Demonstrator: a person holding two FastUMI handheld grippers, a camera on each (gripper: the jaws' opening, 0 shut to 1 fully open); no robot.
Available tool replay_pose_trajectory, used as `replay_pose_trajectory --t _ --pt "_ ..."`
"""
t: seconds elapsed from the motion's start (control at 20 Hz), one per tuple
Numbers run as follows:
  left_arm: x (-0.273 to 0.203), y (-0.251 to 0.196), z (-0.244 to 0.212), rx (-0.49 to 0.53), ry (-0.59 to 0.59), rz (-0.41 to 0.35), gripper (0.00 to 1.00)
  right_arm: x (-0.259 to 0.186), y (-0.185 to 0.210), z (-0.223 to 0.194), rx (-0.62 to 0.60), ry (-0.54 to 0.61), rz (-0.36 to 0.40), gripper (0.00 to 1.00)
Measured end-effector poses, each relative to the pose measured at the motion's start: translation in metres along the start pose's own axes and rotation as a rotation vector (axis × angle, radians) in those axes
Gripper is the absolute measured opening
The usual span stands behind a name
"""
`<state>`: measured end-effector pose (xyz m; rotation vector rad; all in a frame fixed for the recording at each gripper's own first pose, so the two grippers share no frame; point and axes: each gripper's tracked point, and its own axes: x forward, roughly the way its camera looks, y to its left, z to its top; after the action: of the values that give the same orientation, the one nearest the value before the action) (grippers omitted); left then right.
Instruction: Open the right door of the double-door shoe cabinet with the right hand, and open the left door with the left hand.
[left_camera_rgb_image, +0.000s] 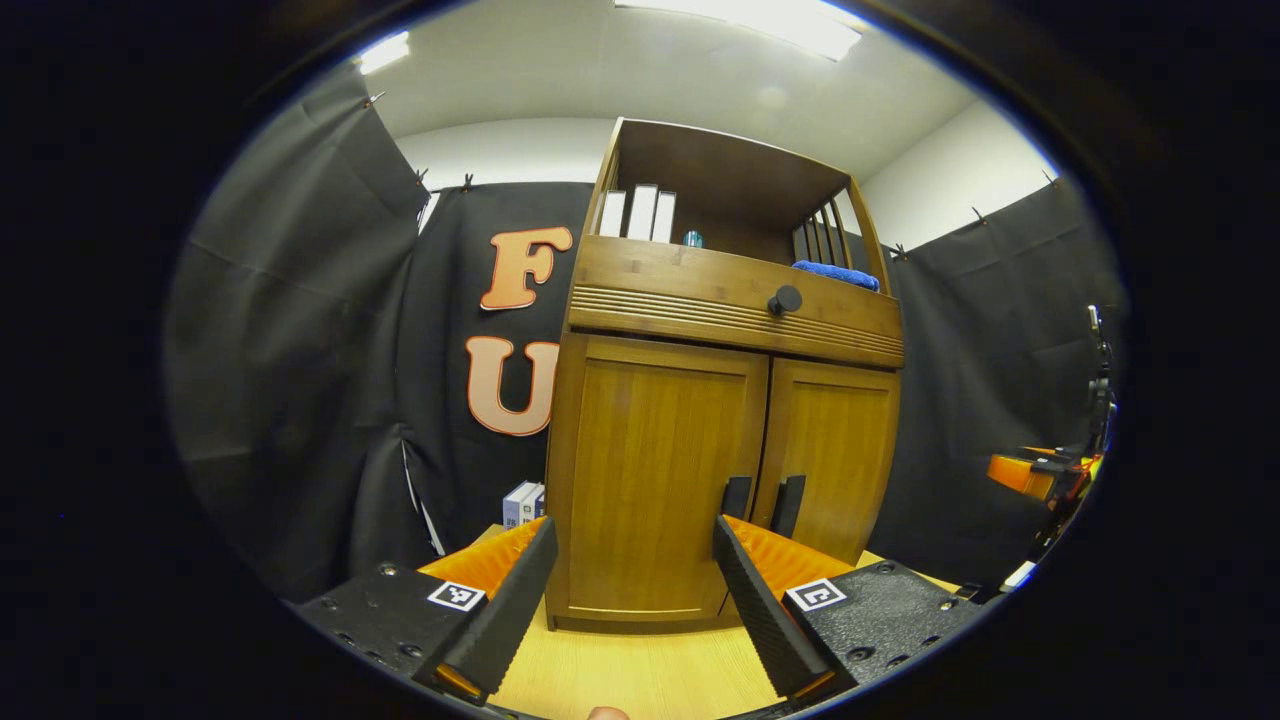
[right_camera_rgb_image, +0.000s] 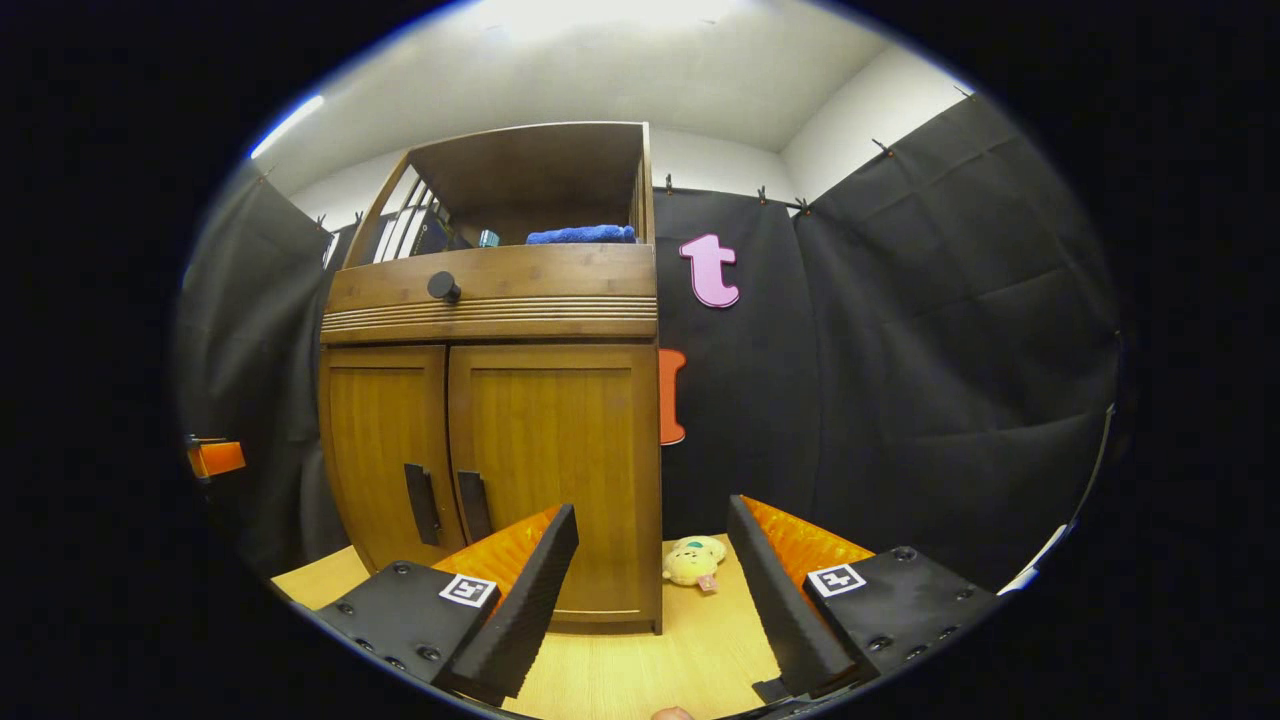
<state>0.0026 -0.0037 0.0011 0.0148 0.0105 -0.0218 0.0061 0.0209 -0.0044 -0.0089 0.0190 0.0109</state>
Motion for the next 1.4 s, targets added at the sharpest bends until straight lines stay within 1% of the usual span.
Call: replay_pose_trajectory --t 0.05,0.1,0.15,0.4,0.45,0.6,0.65,0.7,0.9,1.05,1.1,1.15,1.2,1.25,1.3,1.35,1.4 --pt "-0.002 0.002 0.0 0.004 -0.001 0.004 0.92 0.003 0.004 -0.002 0.002 0.004 0.005 0.89" --pt "-0.001 0.004 0.0 0.01 -0.002 0.009 0.92 0.006 0.008 -0.003 0.003 0.008 0.012 0.98" --pt "-0.002 0.007 0.0 0.016 -0.004 0.016 0.94 0.008 0.013 -0.006 0.002 0.013 0.021 0.89" --pt "-0.004 0.017 -0.004 0.022 0.001 0.032 0.94 0.023 0.044 -0.019 -0.001 0.036 0.073 0.89" --pt "-0.004 0.018 -0.005 0.021 0.004 0.033 0.92 0.028 0.052 -0.023 0.002 0.041 0.086 0.89" --pt "-0.004 0.023 -0.008 0.029 0.013 0.039 0.94 0.04 0.072 -0.035 0.017 0.066 0.118 0.89" --pt "-0.005 0.024 -0.009 0.033 0.015 0.041 0.94 0.044 0.078 -0.038 0.018 0.074 0.126 1.0" --pt "-0.005 0.026 -0.01 0.038 0.017 0.045 0.94 0.046 0.084 -0.041 0.019 0.078 0.134 0.89" --pt "-0.003 0.033 -0.013 0.047 0.013 0.054 0.94 0.062 0.109 -0.05 0.021 0.096 0.165 0.89" --pt "0.001 0.038 -0.02 0.041 0.029 0.054 0.94 0.074 0.126 -0.057 0.014 0.106 0.188 0.98" --pt "0.003 0.041 -0.023 0.039 0.035 0.056 0.94 0.08 0.13 -0.06 0.013 0.106 0.19 0.98" --pt "0.004 0.043 -0.025 0.038 0.04 0.059 0.92 0.086 0.134 -0.062 0.013 0.107 0.19 0.98" --pt "0.006 0.046 -0.026 0.038 0.042 0.064 0.92 0.091 0.136 -0.066 0.014 0.109 0.189 0.98" --pt "0.006 0.049 -0.028 0.038 0.044 0.069 0.94 0.098 0.14 -0.07 0.016 0.115 0.188 0.98" --pt "0.008 0.051 -0.028 0.037 0.045 0.074 0.94 0.105 0.145 -0.073 0.018 0.123 0.189 1.0" --pt "0.009 0.053 -0.03 0.034 0.046 0.078 0.94 0.112 0.149 -0.076 0.02 0.132 0.191 1.0" --pt "0.01 0.055 -0.03 0.032 0.046 0.082 0.94 0.117 0.152 -0.079 0.022 0.139 0.194 0.98"
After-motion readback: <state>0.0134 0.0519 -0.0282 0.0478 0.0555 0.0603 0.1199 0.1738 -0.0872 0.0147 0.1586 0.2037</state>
